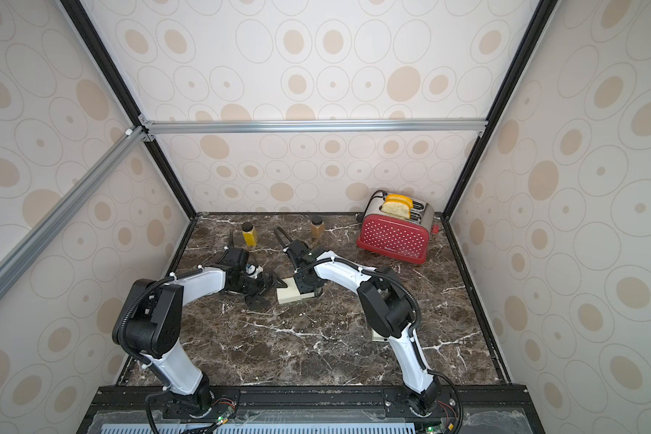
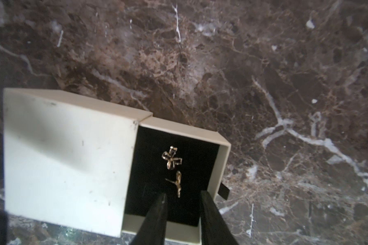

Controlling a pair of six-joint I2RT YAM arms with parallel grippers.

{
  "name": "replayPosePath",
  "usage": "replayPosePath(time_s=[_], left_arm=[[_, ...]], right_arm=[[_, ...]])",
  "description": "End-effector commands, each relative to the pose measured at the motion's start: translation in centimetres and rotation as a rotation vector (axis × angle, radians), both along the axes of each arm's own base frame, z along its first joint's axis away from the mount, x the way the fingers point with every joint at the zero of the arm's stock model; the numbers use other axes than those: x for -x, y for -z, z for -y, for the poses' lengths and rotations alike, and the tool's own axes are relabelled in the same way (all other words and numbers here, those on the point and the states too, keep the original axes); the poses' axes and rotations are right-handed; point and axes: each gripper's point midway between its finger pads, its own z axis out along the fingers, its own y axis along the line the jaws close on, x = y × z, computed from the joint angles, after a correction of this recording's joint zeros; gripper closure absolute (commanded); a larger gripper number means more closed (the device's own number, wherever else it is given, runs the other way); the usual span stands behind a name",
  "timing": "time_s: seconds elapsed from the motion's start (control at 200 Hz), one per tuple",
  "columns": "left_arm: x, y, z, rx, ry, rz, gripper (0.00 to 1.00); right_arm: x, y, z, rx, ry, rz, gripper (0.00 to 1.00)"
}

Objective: Place the earrings into the drawer-style jewelry box
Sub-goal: Insert the earring into the inner lining.

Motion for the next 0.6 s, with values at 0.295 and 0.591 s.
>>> replayPosePath(time_s=[0.295,0.591], left_arm=[[0.19,0.73,0.1,-0.032,0.012,-0.015,0.01],[0.39,0.84,0.04,-0.035,0.014,-0.018,0.01]], right_arm=[[0.1,-0.28,-1.06,-0.05,-0.011,-0.007,0.73],[0.29,-0.08,-1.34,-0.059,-0.018,-0.018,0.76]])
